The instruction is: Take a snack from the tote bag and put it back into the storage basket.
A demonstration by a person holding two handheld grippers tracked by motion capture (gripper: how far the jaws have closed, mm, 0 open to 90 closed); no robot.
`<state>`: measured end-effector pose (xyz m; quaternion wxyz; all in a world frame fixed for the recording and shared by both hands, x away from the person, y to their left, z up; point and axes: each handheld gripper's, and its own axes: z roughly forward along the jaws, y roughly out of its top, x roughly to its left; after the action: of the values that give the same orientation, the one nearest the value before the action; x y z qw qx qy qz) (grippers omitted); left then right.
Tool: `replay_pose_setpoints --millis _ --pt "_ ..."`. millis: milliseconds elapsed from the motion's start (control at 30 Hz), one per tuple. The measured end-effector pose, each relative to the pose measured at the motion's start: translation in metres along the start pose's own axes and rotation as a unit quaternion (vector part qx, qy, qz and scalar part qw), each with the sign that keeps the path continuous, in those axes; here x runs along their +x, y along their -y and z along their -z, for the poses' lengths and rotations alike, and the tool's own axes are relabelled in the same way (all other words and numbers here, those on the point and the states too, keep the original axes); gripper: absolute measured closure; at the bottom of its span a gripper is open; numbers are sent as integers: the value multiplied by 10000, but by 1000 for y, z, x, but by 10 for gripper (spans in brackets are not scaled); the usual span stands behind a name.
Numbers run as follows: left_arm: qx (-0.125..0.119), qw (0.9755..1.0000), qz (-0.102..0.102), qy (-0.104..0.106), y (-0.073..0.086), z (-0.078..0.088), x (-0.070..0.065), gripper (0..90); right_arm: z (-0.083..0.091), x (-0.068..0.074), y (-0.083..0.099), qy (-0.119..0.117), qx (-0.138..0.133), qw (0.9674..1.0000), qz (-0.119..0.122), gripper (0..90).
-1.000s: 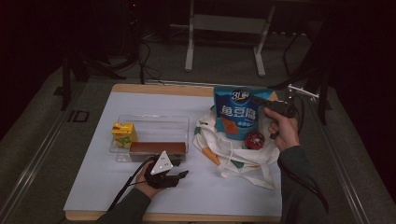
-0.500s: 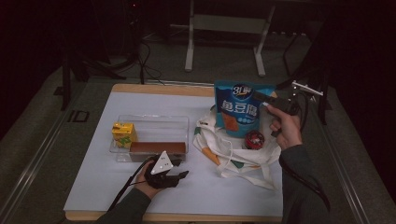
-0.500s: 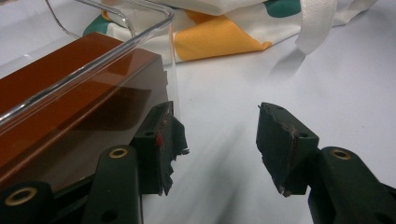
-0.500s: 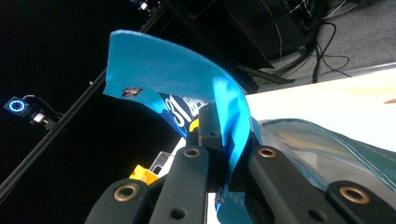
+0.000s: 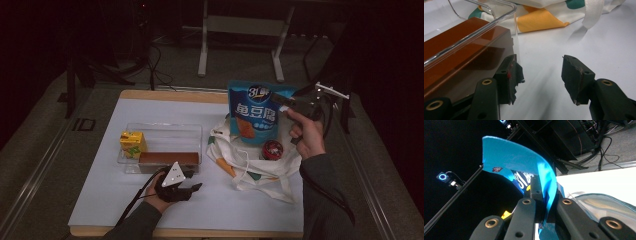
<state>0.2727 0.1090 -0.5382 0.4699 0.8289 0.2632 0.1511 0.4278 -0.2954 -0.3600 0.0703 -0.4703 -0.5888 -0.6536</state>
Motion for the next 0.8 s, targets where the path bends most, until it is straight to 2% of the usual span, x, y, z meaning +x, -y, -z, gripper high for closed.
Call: replay_pose_setpoints --millis 133,800 --pt "16 10000 -5 13 0 0 0 469 1 4 -1 -103 -53 9999 -62 885" --pt "32 10000 13 26 0 0 1 459 -2 19 -3 -344 -15 9994 -47 884"
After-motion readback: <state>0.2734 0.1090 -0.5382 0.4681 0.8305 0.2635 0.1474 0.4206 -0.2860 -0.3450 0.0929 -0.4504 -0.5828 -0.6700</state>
